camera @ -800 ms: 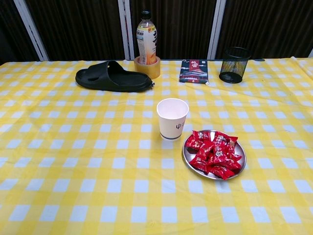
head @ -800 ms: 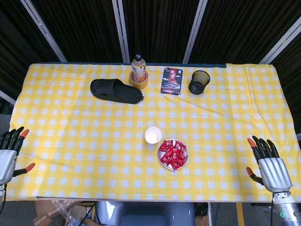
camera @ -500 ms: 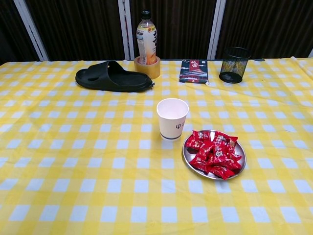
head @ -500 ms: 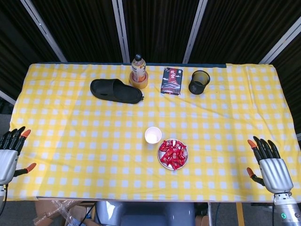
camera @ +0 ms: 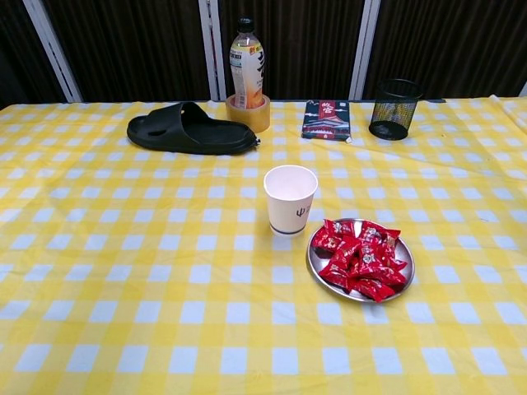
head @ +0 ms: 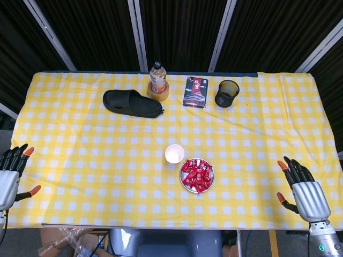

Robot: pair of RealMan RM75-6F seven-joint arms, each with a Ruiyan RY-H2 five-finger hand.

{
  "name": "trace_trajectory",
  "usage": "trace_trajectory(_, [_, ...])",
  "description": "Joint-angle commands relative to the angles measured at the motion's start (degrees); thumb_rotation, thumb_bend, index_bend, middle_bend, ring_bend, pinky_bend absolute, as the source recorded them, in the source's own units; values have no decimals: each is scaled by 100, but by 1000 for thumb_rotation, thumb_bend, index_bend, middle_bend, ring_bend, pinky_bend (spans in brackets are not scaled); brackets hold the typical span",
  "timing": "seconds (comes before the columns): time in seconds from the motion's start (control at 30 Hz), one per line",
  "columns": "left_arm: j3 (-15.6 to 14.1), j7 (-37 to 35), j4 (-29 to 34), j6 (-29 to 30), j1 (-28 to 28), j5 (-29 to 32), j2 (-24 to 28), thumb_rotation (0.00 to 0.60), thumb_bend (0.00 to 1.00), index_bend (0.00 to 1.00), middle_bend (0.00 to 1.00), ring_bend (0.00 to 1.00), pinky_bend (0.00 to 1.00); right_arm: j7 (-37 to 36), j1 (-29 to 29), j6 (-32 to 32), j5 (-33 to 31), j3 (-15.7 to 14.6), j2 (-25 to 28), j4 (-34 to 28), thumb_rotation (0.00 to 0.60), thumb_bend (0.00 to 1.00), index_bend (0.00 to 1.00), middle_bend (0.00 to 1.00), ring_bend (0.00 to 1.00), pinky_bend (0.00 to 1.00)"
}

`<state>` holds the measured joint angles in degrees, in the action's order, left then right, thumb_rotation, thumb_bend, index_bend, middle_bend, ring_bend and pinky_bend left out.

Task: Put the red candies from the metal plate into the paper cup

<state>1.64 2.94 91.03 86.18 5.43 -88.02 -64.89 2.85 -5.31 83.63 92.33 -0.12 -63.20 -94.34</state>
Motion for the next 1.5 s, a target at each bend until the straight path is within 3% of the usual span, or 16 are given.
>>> trace_trajectory(0.03, [-7,30,-7,-4,2,-13,-2,600,47,0,0,0,0,38,-81,-117,29,3,64,-191,600,362,0,0,419,608])
trace_trajectory(0.2, [-11,47,9,-48,14,12,-5,600,47,0,0,0,0,471,-418,-799,-112,7,299,-964,600,362,0,0,598,771])
trace_trajectory(0.4, [-33,35,37,-128,35,27,24,600,47,0,0,0,0,1593,-986,-1787,-733,178,460,-2279,600,362,0,0,627,791])
trace_trajectory(0.57, [-61,-3,85,-203,36,66,81,600,47,0,0,0,0,2877,-1429,-2205,-1508,368,86,-2921,600,362,0,0,633,795])
trace_trajectory(0.67, [-79,-28,105,-215,37,46,111,600,47,0,0,0,0,3692,-1723,-2272,-2118,467,-417,-3150,600,362,0,0,635,795])
trace_trajectory(0.87, [-106,-10,67,-175,29,-34,112,600,48,0,0,0,0,4816,-2240,-2067,-3280,606,-1449,-3130,600,363,0,20,636,795])
trace_trajectory(0.93, [-97,-59,84,-226,33,37,129,600,47,0,0,0,0,5167,-2515,-1937,-3775,704,-2073,-2935,600,362,0,39,635,795])
trace_trajectory(1.03, [-79,-68,98,-231,39,61,138,600,47,0,0,0,0,5455,-2711,-1650,-4126,794,-2522,-2795,600,362,0,69,635,795])
trace_trajectory(1.17, [-81,-83,110,-234,38,65,142,600,47,0,0,0,0,5624,-2933,-1379,-4353,892,-2905,-2576,600,362,0,104,635,795])
trace_trajectory(1.5, [-82,-102,141,-279,44,105,164,600,47,0,0,0,0,5742,-3178,-1174,-4595,918,-3152,-2141,600,362,48,192,635,795])
